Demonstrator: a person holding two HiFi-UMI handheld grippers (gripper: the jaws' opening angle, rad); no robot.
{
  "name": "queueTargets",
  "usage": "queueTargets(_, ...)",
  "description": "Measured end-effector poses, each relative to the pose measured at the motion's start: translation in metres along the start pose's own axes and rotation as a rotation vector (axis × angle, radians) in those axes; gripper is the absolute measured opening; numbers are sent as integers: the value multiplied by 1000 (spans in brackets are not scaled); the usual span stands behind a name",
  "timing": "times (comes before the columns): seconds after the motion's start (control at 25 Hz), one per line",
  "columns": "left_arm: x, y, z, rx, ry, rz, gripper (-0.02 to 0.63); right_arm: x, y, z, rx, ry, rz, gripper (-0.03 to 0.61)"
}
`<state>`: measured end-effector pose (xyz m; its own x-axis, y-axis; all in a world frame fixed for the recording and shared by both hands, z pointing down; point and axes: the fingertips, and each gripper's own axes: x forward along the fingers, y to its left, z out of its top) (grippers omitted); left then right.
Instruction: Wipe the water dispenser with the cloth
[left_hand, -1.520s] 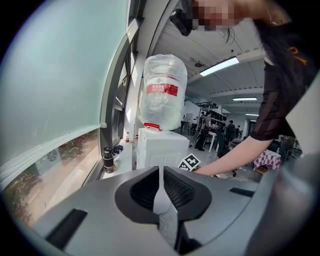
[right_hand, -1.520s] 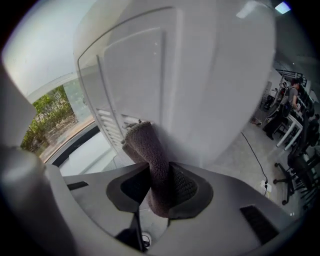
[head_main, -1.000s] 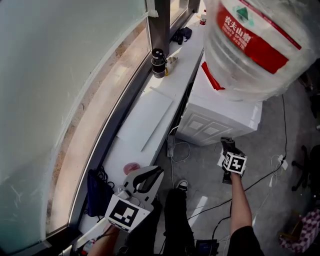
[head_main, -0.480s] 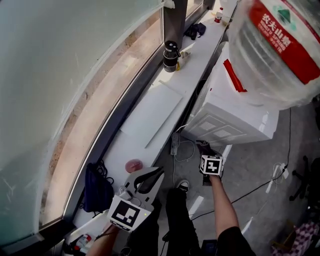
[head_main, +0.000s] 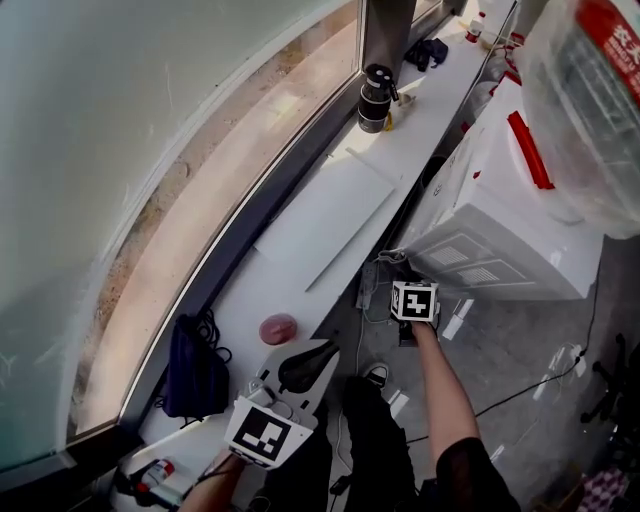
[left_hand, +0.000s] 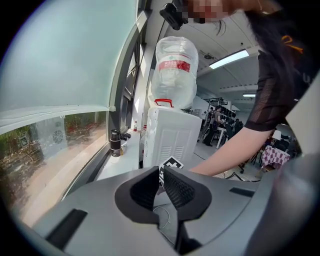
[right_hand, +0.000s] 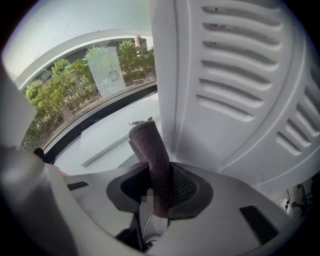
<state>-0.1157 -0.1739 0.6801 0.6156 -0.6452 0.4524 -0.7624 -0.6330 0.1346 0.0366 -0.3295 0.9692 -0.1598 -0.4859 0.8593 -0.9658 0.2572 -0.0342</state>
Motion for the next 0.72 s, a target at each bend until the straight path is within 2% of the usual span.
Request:
queueTargets(0.16, 2, 4, -3, -11, 0, 9, 28, -5, -39, -1, -2, 37, -93, 106)
queueTargets(0.28, 3, 1, -2, -6, 9, 1, 28, -17, -84, -19, 31, 79, -155, 107)
queueTargets(0.52, 12, -10, 9, 8, 19, -36, 28, -51, -152, -56, 91, 133, -215, 115)
queueTargets(0.72, 25, -24, 19, 24, 14, -75, 28, -78, -195, -82, 174, 139, -280, 114)
